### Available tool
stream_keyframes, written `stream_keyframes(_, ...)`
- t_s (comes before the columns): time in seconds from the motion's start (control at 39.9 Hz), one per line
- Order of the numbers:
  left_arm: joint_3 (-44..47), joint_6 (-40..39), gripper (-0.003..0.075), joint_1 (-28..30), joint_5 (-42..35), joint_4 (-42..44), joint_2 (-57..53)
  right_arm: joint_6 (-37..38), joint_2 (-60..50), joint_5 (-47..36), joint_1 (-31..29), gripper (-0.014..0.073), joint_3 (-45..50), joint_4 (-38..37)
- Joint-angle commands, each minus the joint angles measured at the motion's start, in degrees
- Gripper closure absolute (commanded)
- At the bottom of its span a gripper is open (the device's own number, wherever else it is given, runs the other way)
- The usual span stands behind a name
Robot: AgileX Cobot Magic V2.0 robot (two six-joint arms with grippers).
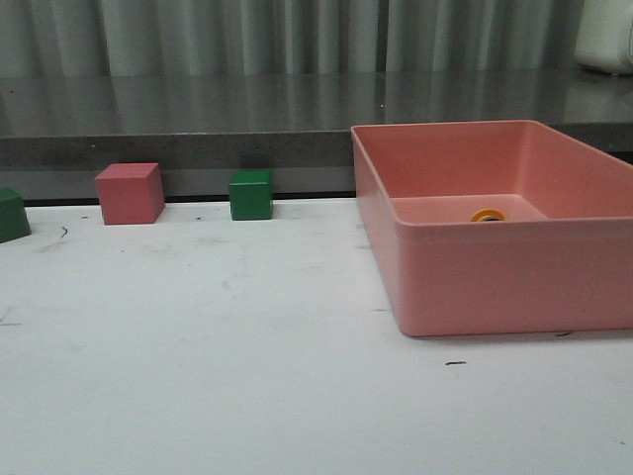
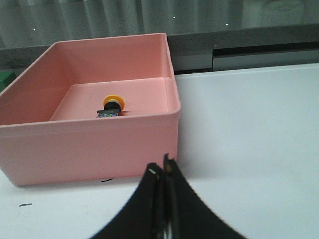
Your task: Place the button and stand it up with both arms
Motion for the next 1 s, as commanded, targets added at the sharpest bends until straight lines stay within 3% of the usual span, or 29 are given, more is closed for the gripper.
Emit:
stream_keyframes(0.0, 0.47, -0.62, 0.0741, -0.02, -4.89, -0.4, -1.42, -0.32, -1.08, -4.13, -0.35, 0.0666, -0.26, 0.15)
stream_keyframes(0.98, 0.47, -0.62, 0.0741, -0.02, -5.66, -0.4, -1.42, -0.32, -1.08, -4.5, -0.35, 0.0666, -0.26, 0.21)
